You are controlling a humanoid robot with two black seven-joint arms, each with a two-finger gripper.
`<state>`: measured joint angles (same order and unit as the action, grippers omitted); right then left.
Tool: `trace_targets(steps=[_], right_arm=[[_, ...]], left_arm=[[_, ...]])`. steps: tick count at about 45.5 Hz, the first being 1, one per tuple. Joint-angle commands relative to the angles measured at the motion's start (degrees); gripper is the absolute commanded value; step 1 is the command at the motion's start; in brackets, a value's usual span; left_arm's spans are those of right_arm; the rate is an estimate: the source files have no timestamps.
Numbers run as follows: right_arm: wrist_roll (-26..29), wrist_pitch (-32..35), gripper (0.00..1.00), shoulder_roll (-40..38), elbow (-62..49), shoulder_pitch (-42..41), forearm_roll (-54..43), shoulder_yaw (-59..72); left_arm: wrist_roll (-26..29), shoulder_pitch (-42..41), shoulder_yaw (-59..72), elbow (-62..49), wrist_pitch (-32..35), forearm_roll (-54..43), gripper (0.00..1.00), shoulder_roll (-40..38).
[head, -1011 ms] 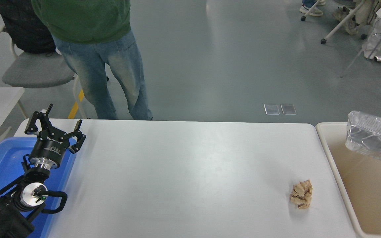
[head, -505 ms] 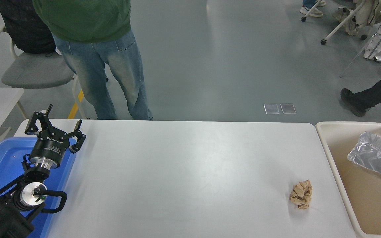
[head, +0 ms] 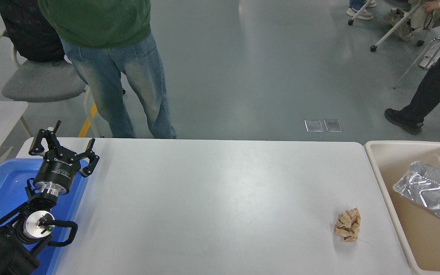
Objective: Clean the table surface
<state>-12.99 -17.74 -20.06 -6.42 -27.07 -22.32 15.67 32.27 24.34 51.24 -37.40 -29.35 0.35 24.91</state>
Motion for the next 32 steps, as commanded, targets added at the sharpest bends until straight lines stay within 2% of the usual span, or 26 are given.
trace_targets(steps=[1,12,16,19,21,22,23,32], right_arm=[[1.3,-1.1,0.00,0.6,-0.5,0.1,1.4,-0.1],[1.3,-1.1,0.00,0.6,-0.5,0.1,1.5,-0.1],[1.4,-1.2,0.24,0.6,-0.7,0.0,2.3,-0.2],[1.6,-1.3,0.47,0.6,-0.7,0.0,2.9,-0.2],[1.6,-1.3,0.68,0.6,-0.7,-0.1,3.0,-0.2],[1.6,-1.3,0.92,0.6,-0.7,-0.1,3.0,-0.2],[1.7,-1.3,1.00,0.6,-0.7,-0.1,3.0,-0.1],[1.6,-1.4,1.00,0.3,-0.8,0.1,3.1,-0.1]], left_arm=[[0.0,0.0,0.0,0.1,0.0,0.0,0.99,0.0],[0.0,0.0,0.0,0.1,0.0,0.0,0.99,0.1],[0.0,0.0,0.0,0.0,0.0,0.0,0.99,0.0],[0.0,0.0,0.0,0.0,0.0,0.0,0.99,0.1],[0.0,0.0,0.0,0.0,0.0,0.0,0.99,0.0],[0.0,0.0,0.0,0.1,0.0,0.0,0.99,0.0],[0.0,0.0,0.0,0.1,0.1,0.0,0.99,0.0],[0.0,0.0,0.0,0.1,0.0,0.0,0.99,0.1]])
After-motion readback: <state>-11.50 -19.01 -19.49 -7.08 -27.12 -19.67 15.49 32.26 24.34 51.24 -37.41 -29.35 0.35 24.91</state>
